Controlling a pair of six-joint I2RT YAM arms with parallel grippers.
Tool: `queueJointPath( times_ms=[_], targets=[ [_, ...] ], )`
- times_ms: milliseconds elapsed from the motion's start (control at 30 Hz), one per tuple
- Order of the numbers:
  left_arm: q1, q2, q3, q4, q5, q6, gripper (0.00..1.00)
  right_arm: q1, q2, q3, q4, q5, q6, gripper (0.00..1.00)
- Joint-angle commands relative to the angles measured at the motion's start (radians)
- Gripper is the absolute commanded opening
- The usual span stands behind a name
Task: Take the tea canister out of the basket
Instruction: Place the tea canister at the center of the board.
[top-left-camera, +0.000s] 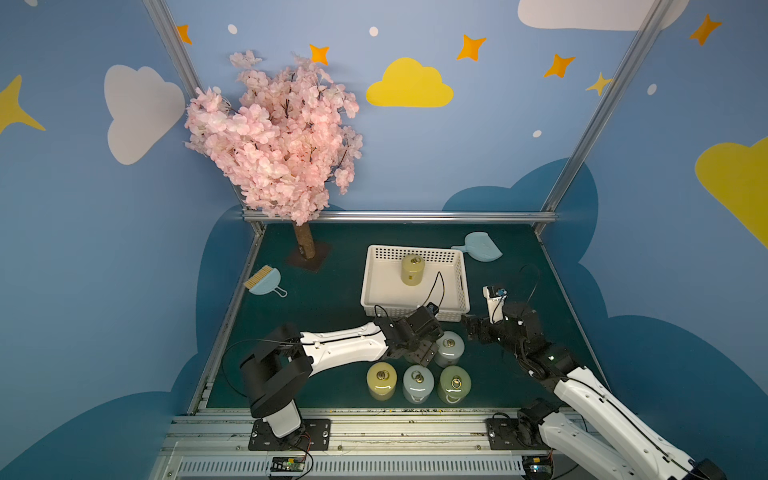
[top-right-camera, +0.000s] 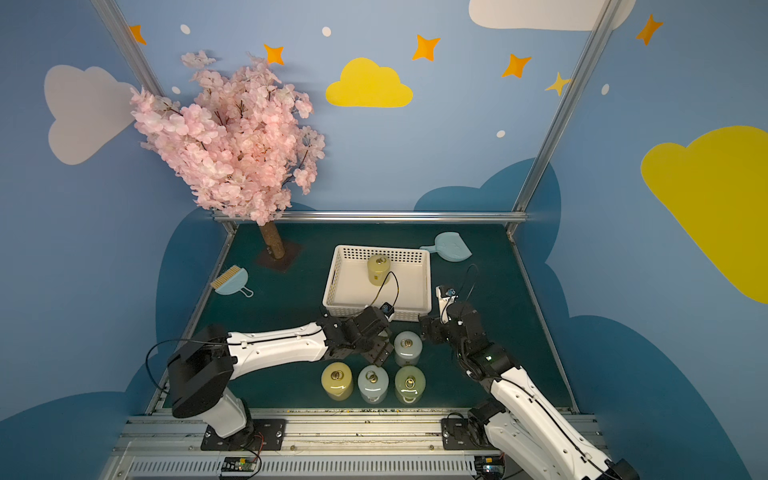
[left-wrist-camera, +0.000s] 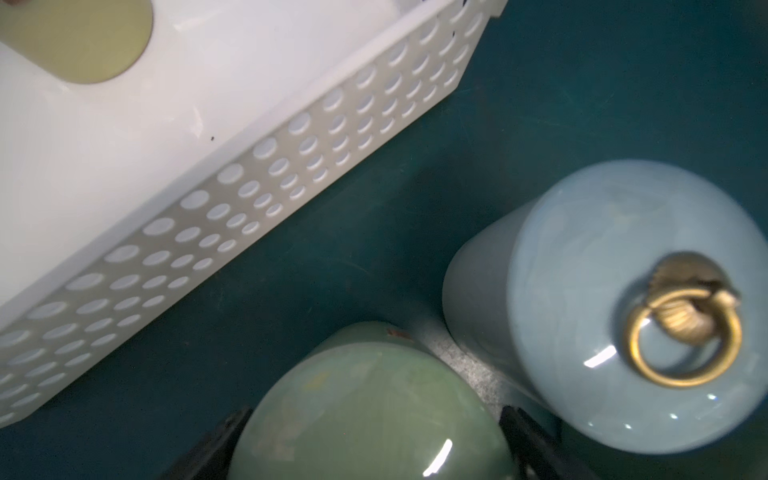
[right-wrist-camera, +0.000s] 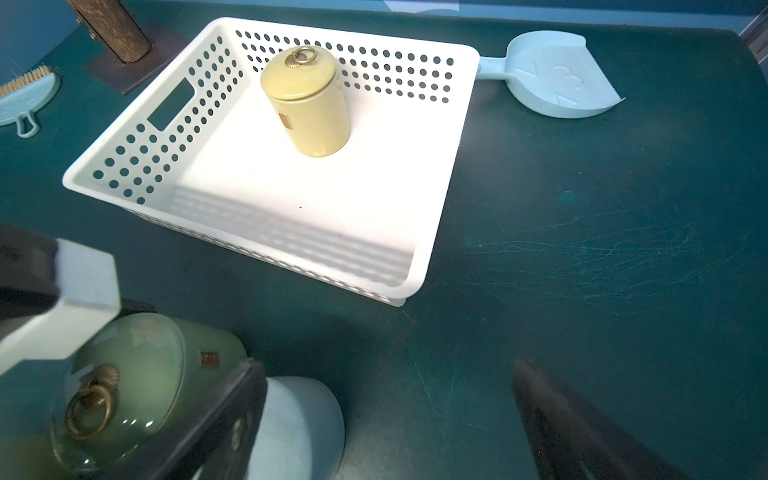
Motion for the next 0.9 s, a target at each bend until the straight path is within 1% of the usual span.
queueJointPath(
  times_ms=[0,333,500,700,867],
  targets=[
    [-0.002,-0.049,0.015,-0.004,0.001,-0.011,0.97,-0.005,0.005,-0.002,0.021,-0.019,0.010,0.98],
    [-0.002,-0.153,0.026,-0.067,-0.024,-0.010,0.99,-0.004,0.058,0.051,-0.013,-0.060,-0.004,0.98],
    [0.003,-0.227,0.003,-0.067,-0.067,-0.008,1.00,-0.004,0.085,0.095,-0.049,-0.083,-0.015,0.99],
    [0.045,-0.335,-0.049,-0.043,-0.068,0.003,1.00,-0.003,0.145,0.181,-0.118,-0.095,-0.020,0.98],
    [0.111,-0.432,-0.124,-0.010,-0.066,0.006,1.00,-0.003,0.205,0.258,-0.152,-0.113,-0.009,0.98]
  ],
)
